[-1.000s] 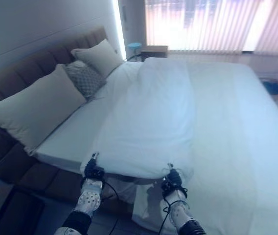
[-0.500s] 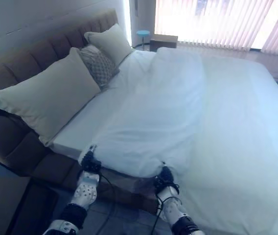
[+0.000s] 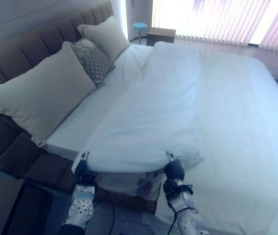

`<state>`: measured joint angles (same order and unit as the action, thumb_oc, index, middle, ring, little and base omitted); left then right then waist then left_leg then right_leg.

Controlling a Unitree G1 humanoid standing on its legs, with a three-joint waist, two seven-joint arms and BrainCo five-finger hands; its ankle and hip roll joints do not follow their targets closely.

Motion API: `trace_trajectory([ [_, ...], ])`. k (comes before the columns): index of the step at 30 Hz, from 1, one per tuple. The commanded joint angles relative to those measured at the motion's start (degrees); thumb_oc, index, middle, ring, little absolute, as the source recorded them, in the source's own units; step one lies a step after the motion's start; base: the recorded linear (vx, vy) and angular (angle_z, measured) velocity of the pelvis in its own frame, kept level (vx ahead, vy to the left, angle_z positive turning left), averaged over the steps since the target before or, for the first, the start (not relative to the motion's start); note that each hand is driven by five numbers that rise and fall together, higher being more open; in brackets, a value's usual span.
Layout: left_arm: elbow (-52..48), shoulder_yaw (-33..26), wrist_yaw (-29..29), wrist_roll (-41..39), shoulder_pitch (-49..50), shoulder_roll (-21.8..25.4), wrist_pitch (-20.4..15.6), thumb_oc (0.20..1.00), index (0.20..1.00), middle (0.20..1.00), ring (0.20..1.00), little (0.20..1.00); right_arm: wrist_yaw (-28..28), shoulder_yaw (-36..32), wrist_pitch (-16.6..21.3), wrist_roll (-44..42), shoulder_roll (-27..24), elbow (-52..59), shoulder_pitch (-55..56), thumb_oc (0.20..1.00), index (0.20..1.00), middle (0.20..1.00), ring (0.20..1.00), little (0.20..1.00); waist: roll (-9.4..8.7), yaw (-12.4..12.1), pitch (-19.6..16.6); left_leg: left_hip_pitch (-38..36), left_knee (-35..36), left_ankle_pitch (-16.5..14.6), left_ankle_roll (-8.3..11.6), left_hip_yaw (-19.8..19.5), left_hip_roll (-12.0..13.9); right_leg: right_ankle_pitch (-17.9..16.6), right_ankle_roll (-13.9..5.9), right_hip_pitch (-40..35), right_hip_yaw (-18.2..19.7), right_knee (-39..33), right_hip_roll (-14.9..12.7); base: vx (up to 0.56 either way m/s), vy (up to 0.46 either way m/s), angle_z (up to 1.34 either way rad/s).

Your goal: Make the bed

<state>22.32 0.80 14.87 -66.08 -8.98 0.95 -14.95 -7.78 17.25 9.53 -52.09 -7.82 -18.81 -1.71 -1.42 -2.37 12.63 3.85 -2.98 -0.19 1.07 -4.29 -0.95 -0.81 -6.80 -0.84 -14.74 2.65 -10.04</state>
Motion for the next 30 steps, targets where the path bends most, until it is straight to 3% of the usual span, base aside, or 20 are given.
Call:
trace_trajectory([
  [1,-0.24,-9.14,0.96,-1.74,3.41,4.82,-6.79,0.2,0.2,0.2,0.2,0.2,0.14,1.69,-1.04,4.63,-1.5,-2.13,-2.25,0.2,0.2,0.2,0.2,0.2,0.37,-3.62,3.06,-0.16,6.16,1.26,-0.51,3.37,-3.0,-1.21,-0.13,6.52,2.19,1.28,1.84,-0.15,-0.075,-0.09],
  [6,7.22,-6.61,2.13,-0.28,0.83,6.15,-5.99,0.2,0.2,0.2,0.2,0.2,-0.06,5.48,-3.76,4.58,-1.07,-11.89,-6.23,0.2,0.2,0.2,0.2,0.2,0.13,-5.03,5.87,4.36,7.76,3.85,0.11,2.44,-2.78,-1.93,0.08,10.53,1.67,0.45,2.37,-0.08,-0.053,0.08],
  [15,17.37,-3.75,5.57,7.45,-9.43,12.54,-6.17,0.2,0.2,0.2,0.2,0.2,-1.33,9.34,-5.31,6.71,1.52,-25.46,-16.79,0.2,0.2,0.2,0.2,0.2,-0.03,-6.2,9.39,9.22,7.98,5.34,1.64,2.31,-2.01,-4.11,0.11,13.87,1.2,-2.74,3.24,-0.01,-0.028,0.15],
  [17,21.05,-3.55,6.72,9.08,-11.64,14.35,-5.85,0.2,0.2,0.2,0.2,0.2,-1.87,9.37,-5.91,8.43,2.53,-30.18,-18.93,0.526,0.526,0.526,0.526,0.526,-0.09,-6.3,9.48,9.66,7.98,5.28,1.88,2.82,-1.76,-4.53,-0.05,14.02,1.29,-3.65,3.43,0.02,0.006,0.09],
  [18,24.76,-3.45,8.09,11.19,-12.88,15.78,-4.96,1.0,1.0,1.0,1.0,1.0,-2.92,9.49,-6.55,11.56,2.95,-34.13,-20.6,1.0,1.0,1.0,1.0,1.0,0.08,-6.13,9.44,9.74,7.98,5.13,2.0,3.39,-1.64,-4.78,-0.17,14.04,1.51,-4.07,3.51,0.0,0.0,0.0],
  [22,29.86,-3.87,10.25,14.93,-13.08,16.36,-2.69,1.0,1.0,1.0,1.0,1.0,-4.52,7.4,-7.84,16.37,2.55,-39.83,-21.5,1.0,1.0,1.0,1.0,1.0,0.55,-5.57,9.59,9.18,7.98,4.85,1.89,4.11,-1.52,-4.38,-0.14,13.77,1.83,-3.74,3.57,0.02,0.012,-0.07],
  [30,47.37,-7.2,10.61,28.62,-6.78,14.64,6.55,1.0,1.0,1.0,1.0,1.0,-7.53,-8.89,-10.65,22.89,-4.04,-56.5,-15.52,1.0,1.0,1.0,1.0,1.0,3.63,-1.65,7.86,4.72,7.98,3.62,1.1,4.94,-1.28,-0.43,0.68,12.2,3.82,0.86,3.36,0.04,-0.007,0.08],
])
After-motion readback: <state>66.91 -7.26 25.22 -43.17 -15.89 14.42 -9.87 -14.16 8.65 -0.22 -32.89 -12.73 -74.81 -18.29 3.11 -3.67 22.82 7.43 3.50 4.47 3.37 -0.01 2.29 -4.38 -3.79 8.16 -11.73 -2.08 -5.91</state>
